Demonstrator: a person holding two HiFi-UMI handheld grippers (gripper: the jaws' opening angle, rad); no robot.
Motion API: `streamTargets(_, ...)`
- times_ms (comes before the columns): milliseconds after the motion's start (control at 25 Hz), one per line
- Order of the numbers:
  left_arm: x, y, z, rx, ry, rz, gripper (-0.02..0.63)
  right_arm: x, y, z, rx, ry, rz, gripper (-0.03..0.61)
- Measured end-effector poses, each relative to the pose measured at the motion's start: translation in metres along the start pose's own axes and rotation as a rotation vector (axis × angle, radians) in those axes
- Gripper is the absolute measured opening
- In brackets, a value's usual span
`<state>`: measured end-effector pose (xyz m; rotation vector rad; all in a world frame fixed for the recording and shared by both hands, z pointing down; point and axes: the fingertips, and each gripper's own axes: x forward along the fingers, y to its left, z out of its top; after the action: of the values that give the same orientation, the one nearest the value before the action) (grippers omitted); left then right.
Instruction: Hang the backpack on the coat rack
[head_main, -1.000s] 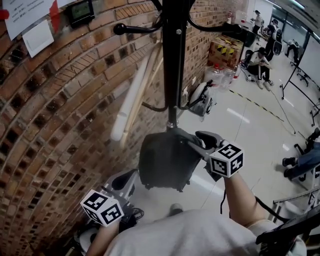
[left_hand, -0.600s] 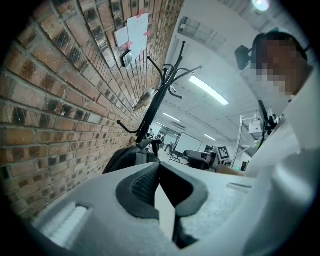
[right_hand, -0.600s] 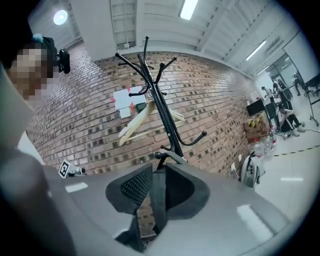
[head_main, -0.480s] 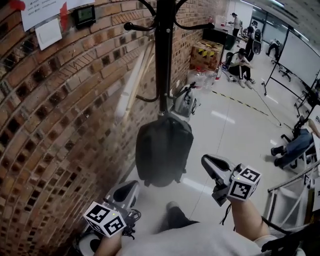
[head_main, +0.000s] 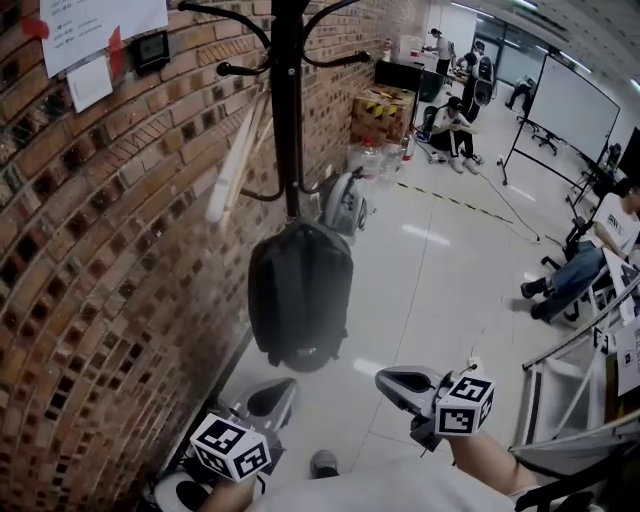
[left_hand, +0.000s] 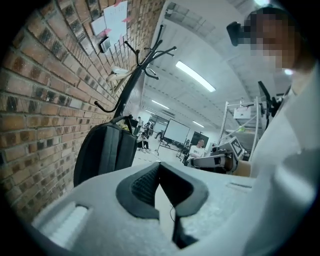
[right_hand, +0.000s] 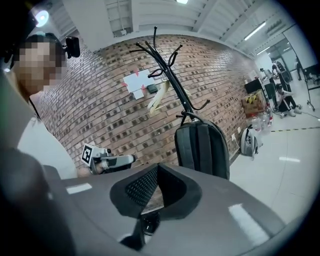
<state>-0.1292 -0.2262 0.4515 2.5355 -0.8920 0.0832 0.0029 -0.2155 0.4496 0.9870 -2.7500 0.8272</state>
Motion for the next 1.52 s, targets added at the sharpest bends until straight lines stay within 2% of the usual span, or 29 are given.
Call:
streamTargets(240,-0.002,-0.071,-0.034,0.031,0.028,0.008,0.002,-0.066,0.028,-0.044,0.040,-0.006,0.060,0.002)
streamTargets(360,-0.003,-0.127,-0.062,0.029,0.035,0.014,0.002,-0.115,0.042,-0.078,0.060,0.013,0.087,0.002)
streamTargets(520,-0.013,-0.207,-0.096,0.089,0.063,0.020,0.002,-0.175,0.066,-0.110,0.108,0.026,0.123,0.001)
streamTargets(760,-0.042,-0.295,-0.117,0.112,0.047,0.042,0.002,-0.239,0.101,-0.122,0.052,0.034,0.129,0.000)
streamTargets(920,-0.061,-0.321,-0.111,0.122,0.011,0.078,0.002,-0.253,0.126,-0.116,-0.013,0.020,0.164,0.000)
streamTargets(1120,-0.079,-0.336,-0.108,0.130,-0.018,0.113,0.002,-0.257,0.148,-0.123,-0.172,0.048,0.168,0.000)
streamTargets(1240,-0.083,-0.342,-0.110,0.138,-0.020,0.122,0.002,-0.261,0.156,-0.127,-0.205,0.057,0.184,0.000)
streamTargets(1400,-0.084,-0.348,-0.111,0.159,-0.018,0.126,0.002,-0.265,0.155,-0.126,-0.258,0.059,0.165,0.000)
streamTargets(1520,-0.085,-0.352,-0.112,0.165,-0.015,0.125,0.002,-0.268,0.155,-0.126,-0.261,0.050,0.162,0.000)
